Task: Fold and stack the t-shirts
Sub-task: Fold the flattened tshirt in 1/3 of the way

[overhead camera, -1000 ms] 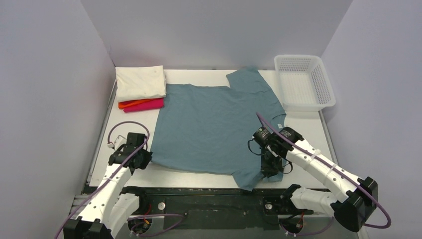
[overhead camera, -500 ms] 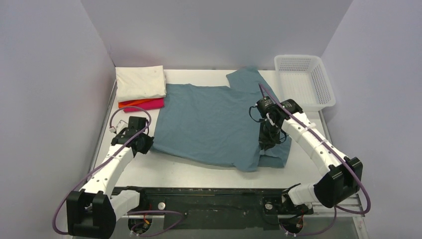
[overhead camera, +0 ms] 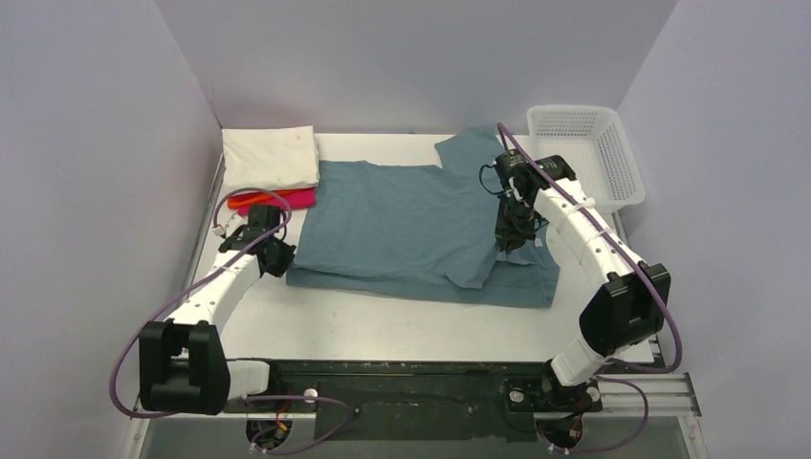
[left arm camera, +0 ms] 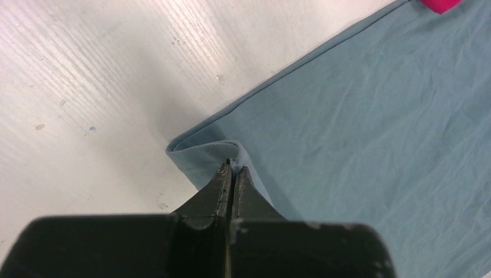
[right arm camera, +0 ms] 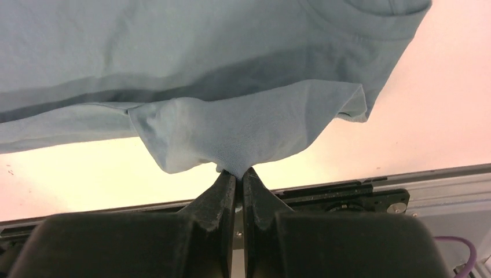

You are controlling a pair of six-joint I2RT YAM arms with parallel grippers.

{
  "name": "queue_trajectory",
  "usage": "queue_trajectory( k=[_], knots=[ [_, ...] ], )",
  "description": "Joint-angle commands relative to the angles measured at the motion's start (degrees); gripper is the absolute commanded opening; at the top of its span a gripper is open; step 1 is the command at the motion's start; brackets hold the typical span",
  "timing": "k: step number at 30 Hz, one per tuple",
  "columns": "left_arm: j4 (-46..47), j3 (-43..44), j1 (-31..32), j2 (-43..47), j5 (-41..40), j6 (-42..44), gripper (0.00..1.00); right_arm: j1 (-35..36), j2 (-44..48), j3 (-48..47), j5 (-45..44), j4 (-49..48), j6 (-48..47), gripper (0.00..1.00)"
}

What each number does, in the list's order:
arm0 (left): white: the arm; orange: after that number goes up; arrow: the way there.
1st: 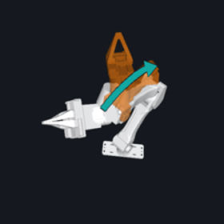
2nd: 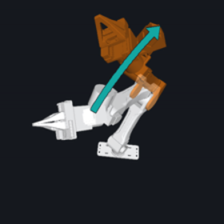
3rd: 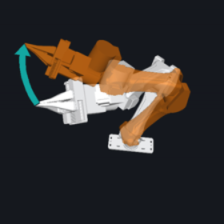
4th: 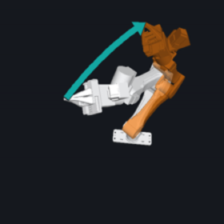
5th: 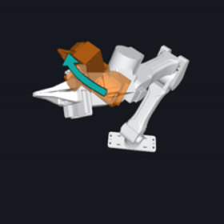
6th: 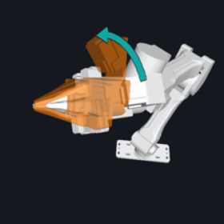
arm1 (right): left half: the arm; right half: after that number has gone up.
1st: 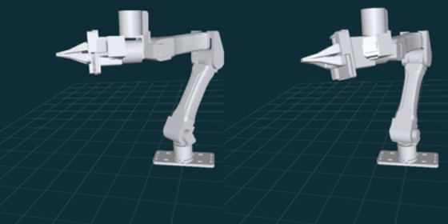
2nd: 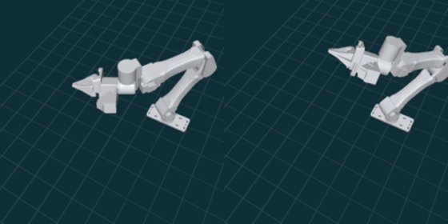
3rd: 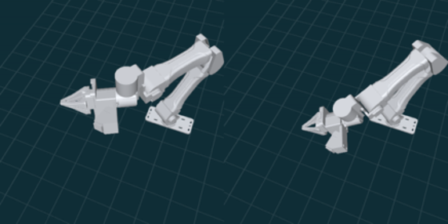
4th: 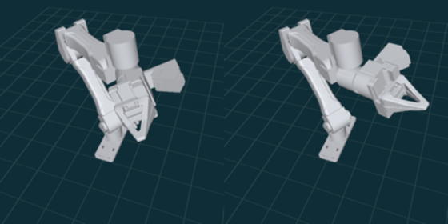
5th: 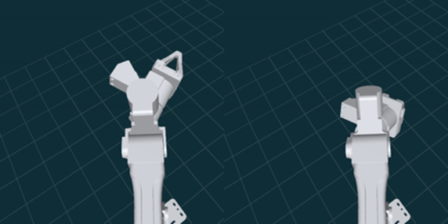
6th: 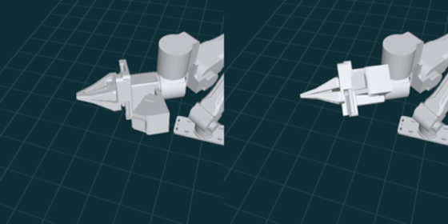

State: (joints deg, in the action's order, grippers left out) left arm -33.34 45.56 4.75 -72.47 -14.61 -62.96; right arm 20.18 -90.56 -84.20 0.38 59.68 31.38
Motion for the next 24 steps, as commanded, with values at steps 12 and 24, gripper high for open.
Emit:
queue_trajectory(
  k=[12,24],
  knots=[
    [5.83,5.90,-1.28,-9.15,-1.09,2.74,0.00,-2.62,-11.74,-15.56,-6.58,3.47,-4.23,0.00],
    [6.55,10.38,-1.95,-16.44,-2.67,4.85,0.48,-3.66,-25.47,-27.62,-8.59,3.62,-5.74,0.00]
  ],
)
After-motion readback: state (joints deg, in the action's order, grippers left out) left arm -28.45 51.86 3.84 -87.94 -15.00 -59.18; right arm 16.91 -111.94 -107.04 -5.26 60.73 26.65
